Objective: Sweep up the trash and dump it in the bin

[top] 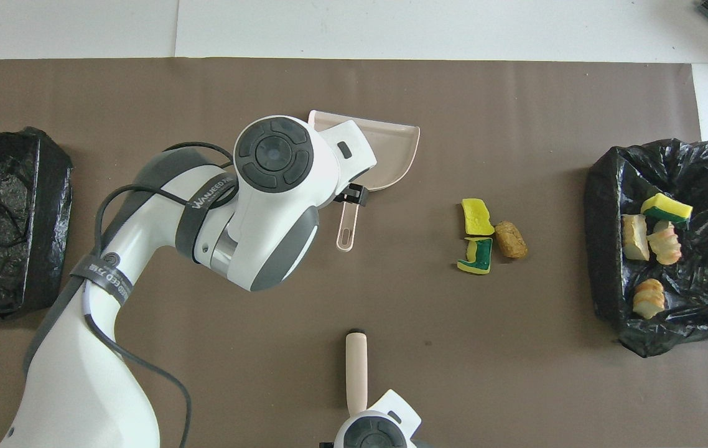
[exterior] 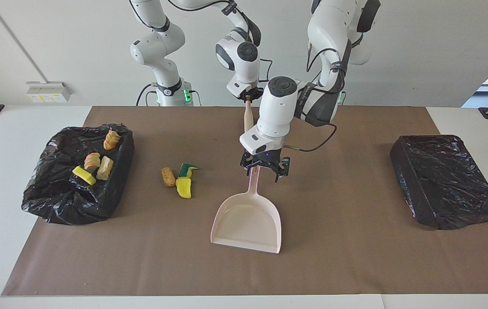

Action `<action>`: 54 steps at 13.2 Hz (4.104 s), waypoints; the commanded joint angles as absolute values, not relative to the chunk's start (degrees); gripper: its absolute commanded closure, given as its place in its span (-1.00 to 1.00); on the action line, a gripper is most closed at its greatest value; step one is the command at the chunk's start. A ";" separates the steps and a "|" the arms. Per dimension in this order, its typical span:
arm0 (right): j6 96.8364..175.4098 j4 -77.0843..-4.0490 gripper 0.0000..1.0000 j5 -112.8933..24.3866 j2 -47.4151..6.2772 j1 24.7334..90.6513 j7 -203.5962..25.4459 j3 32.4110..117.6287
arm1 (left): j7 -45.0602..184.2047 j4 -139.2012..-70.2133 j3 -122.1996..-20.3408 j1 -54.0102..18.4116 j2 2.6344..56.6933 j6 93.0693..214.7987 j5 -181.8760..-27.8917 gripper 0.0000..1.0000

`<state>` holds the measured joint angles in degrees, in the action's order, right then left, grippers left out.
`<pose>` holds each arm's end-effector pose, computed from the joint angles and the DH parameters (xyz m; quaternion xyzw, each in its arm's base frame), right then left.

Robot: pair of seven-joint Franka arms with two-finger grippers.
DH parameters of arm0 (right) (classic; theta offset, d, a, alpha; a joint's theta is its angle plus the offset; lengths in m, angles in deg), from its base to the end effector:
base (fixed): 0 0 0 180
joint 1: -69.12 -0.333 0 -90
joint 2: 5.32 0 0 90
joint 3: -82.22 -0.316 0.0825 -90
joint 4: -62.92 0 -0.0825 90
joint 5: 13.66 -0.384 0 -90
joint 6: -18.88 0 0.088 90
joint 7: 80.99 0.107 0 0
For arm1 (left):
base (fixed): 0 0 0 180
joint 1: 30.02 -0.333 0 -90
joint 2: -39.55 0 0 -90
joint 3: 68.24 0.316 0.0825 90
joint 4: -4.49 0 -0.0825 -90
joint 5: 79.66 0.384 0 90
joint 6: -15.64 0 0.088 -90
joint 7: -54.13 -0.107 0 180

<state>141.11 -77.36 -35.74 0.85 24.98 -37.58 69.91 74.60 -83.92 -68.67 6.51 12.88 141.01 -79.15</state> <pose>0.2343 0.3816 0.3260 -0.9850 0.0085 0.1718 0.0121 0.5632 -0.4224 0.4007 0.9854 -0.1445 0.0797 0.0412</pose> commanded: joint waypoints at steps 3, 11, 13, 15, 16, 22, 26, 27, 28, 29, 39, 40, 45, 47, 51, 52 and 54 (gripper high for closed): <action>132.01 -75.33 1.00 -35.38 5.31 30.87 -41.17 70.62 | 77.68 -84.54 -67.54 8.39 10.11 144.49 -78.08 -1.00; 120.66 -74.80 1.00 -25.37 12.09 54.76 -59.08 70.62 | 77.60 -86.30 -67.19 8.13 10.54 143.87 -73.08 0.78; 120.65 -74.72 1.00 -17.13 11.56 59.34 -63.30 70.53 | 77.16 -86.21 -67.19 8.04 10.54 144.57 -72.89 0.94; 122.23 -74.19 1.00 -10.79 10.16 63.38 -67.78 70.53 | 75.85 -86.12 -67.10 7.69 11.15 144.05 -72.63 1.00; 123.11 -73.49 1.00 -8.15 9.11 66.36 -70.68 70.53 | 73.14 -86.47 -67.10 7.08 12.38 143.44 -72.63 1.00; 121.89 -65.94 1.00 2.77 -2.40 69.21 -71.41 70.27 | 43.81 -90.69 -67.10 4.35 20.30 132.80 -72.72 1.00; 120.92 -61.90 1.00 0.94 -7.06 69.47 -71.67 70.18 | 25.70 -93.85 -67.19 2.68 21.79 132.27 -72.80 1.00; 120.13 -61.53 1.00 -2.38 -7.25 69.47 -71.67 70.18 | 20.61 -95.60 -67.19 2.77 22.49 133.49 -72.80 1.00; 119.52 -61.44 1.00 -4.94 -7.86 68.51 -71.67 70.18 | 14.81 -96.23 -67.19 3.12 22.76 134.80 -72.80 1.00; 118.55 -60.83 1.00 -7.40 -8.39 68.33 -71.93 70.09 | 10.32 -97.45 -67.19 3.21 23.28 135.95 -72.80 1.00; 106.92 -59.22 1.00 -6.82 -4.01 68.15 -66.16 69.65 | 8.34 -103.97 -67.19 3.47 26.45 139.74 -72.72 1.00; 112.16 -63.77 1.00 -6.81 -2.00 68.76 -66.14 69.65 | 8.34 -104.14 -67.19 3.47 26.45 139.74 -72.72 1.00; 123.01 -65.67 1.00 -15.66 -7.67 64.66 -65.35 69.48 | 8.43 -104.23 -67.19 3.38 26.45 140.18 -72.72 1.00; 124.95 -63.91 1.00 -20.32 -10.66 61.84 -64.12 69.39 | 8.43 -104.23 -67.19 3.38 26.45 140.27 -72.72 1.00; 126.53 -60.39 1.00 -31.83 -13.92 56.99 -64.90 69.39 | 8.43 -104.23 -67.19 3.29 26.45 140.44 -72.72 1.00; 128.02 -60.39 1.00 -33.68 -14.28 55.94 -65.17 69.30 | 8.43 -104.23 -67.19 3.29 26.45 140.70 -72.72 1.00; 127.69 -58.47 1.00 -38.68 -14.80 54.18 -67.18 69.30 | 8.43 -104.23 -67.19 3.12 26.45 140.88 -72.72 1.00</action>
<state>127.58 -60.82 -33.96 -12.96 54.86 -64.71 69.74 8.93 -101.62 -67.21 3.27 24.45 138.99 -73.79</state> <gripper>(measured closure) 0.740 0.683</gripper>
